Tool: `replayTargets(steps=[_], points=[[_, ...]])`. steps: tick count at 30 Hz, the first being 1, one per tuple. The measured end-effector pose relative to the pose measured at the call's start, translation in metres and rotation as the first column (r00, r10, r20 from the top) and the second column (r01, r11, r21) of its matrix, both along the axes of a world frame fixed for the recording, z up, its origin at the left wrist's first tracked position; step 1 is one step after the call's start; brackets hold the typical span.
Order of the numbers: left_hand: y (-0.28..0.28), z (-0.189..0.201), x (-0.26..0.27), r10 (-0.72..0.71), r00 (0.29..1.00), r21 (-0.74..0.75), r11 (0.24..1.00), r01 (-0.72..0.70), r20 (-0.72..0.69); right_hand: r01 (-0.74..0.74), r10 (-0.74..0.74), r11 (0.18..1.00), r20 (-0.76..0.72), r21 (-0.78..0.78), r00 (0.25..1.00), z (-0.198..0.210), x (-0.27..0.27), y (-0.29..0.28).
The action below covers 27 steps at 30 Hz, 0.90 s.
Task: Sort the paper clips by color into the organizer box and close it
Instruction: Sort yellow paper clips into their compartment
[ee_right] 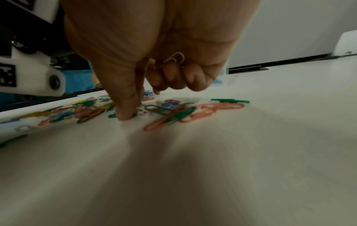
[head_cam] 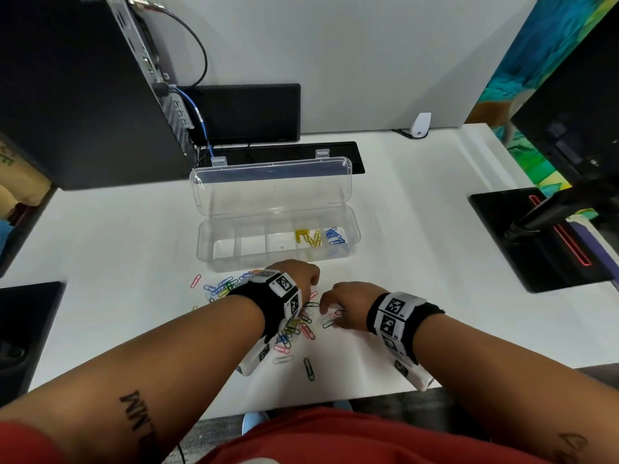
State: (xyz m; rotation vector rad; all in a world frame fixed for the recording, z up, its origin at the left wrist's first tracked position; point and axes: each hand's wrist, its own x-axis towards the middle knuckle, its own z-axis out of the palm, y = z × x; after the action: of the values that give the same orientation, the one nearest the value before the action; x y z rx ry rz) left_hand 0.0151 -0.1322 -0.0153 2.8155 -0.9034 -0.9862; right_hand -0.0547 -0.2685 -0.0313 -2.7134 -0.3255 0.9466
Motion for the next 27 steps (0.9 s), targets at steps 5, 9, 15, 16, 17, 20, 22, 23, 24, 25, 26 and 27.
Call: replayTargets(steps=[5, 9, 15, 16, 17, 20, 22, 23, 24, 25, 26, 27], points=[[-0.001, -0.004, 0.003, 0.036, 0.999, 0.002, 0.999, -0.036, -0.001, 0.02, -0.02, 1.0, 0.012, 0.021, 1.0, -0.003, 0.003, 0.003], [-0.003, -0.007, 0.004, 0.067, 0.998, -0.008, 0.998, -0.067, -0.019, 0.091, -0.09, 0.995, -0.012, 0.037, 0.996, -0.005, 0.006, 0.004], [-0.004, -0.007, 0.004, 0.07, 0.997, -0.01, 0.997, -0.071, -0.03, 0.222, -0.214, 0.969, -0.076, 0.112, 0.974, -0.002, 0.01, 0.0], [-0.004, -0.007, 0.003, 0.071, 0.997, -0.012, 0.997, -0.071, -0.027, 0.258, -0.249, 0.957, -0.082, 0.133, 0.965, -0.001, 0.009, -0.001], [-0.003, -0.008, 0.003, 0.073, 0.997, -0.014, 0.997, -0.073, -0.028, 0.295, -0.284, 0.943, -0.088, 0.155, 0.955, 0.0, 0.009, -0.003], [-0.001, -0.01, 0.003, 0.068, 0.996, -0.034, 0.997, -0.07, -0.049, 0.392, -0.379, 0.898, -0.099, 0.201, 0.92, 0.002, 0.008, -0.007], [0.0, -0.011, 0.004, 0.058, 0.996, -0.042, 0.997, -0.061, -0.061, 0.461, -0.451, 0.854, -0.101, 0.241, 0.887, 0.004, 0.009, -0.012], [0.001, -0.011, 0.004, 0.063, 0.995, -0.045, 0.997, -0.066, -0.071, 0.495, -0.484, 0.831, -0.11, 0.254, 0.868, 0.004, 0.009, -0.015], [0.001, -0.011, 0.005, 0.078, 0.993, -0.05, 0.995, -0.083, -0.087, 0.538, -0.52, 0.801, -0.138, 0.264, 0.843, 0.005, 0.01, -0.018], [0.002, -0.01, 0.005, 0.101, 0.989, -0.061, 0.992, -0.108, -0.105, 0.585, -0.557, 0.761, -0.179, 0.282, 0.811, 0.005, 0.01, -0.02], [0.003, -0.01, 0.006, 0.125, 0.985, -0.081, 0.988, -0.135, -0.119, 0.638, -0.592, 0.707, -0.238, 0.305, 0.77, 0.006, 0.009, -0.022], [0.003, -0.009, 0.006, 0.155, 0.979, -0.104, 0.98, -0.169, -0.133, 0.692, -0.62, 0.64, -0.308, 0.334, 0.722, 0.006, 0.008, -0.024]])
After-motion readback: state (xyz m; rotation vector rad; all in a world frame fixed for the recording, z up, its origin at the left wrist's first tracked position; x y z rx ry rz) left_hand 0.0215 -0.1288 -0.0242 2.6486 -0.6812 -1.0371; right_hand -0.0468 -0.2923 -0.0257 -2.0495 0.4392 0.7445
